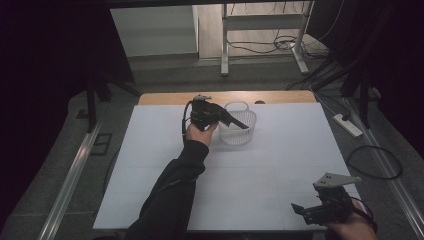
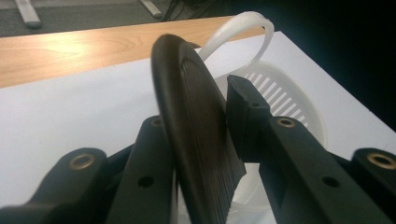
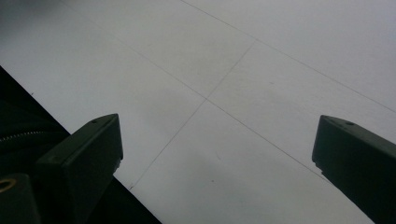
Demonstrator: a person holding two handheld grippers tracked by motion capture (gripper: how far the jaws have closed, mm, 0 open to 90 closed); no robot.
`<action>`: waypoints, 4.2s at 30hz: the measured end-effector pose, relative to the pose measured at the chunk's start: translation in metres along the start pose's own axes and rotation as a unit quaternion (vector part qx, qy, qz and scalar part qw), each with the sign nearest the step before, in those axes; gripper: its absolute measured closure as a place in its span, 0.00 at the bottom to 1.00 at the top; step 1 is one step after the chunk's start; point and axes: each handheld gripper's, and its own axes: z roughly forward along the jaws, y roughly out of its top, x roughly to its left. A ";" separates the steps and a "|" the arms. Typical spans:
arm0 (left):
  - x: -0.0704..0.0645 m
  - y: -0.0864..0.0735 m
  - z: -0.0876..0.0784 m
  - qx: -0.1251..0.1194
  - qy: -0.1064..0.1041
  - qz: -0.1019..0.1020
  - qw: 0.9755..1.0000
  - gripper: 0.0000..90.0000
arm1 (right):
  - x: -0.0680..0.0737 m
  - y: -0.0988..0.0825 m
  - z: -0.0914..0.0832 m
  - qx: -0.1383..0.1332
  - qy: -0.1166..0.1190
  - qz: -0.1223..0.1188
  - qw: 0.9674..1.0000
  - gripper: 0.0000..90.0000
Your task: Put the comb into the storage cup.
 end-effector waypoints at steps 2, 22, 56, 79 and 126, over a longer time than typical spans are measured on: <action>-0.001 0.000 0.000 0.000 0.006 0.005 1.000 0.80 | 0.000 0.000 0.000 0.000 0.000 0.000 1.000 0.03; -0.003 -0.003 0.002 0.009 0.058 0.045 0.997 0.65 | 0.000 0.000 0.001 0.006 0.001 0.000 1.000 0.03; 0.003 -0.007 0.002 0.041 0.083 0.061 0.994 0.40 | 0.000 0.000 0.001 0.007 0.000 0.001 1.000 0.03; 0.009 -0.008 0.000 0.060 0.070 0.057 0.994 0.04 | 0.000 0.000 0.001 0.008 -0.001 -0.002 1.000 0.03; 0.022 -0.014 -0.046 0.059 0.036 0.115 0.991 0.00 | 0.001 0.001 0.002 0.011 -0.002 -0.004 1.000 0.03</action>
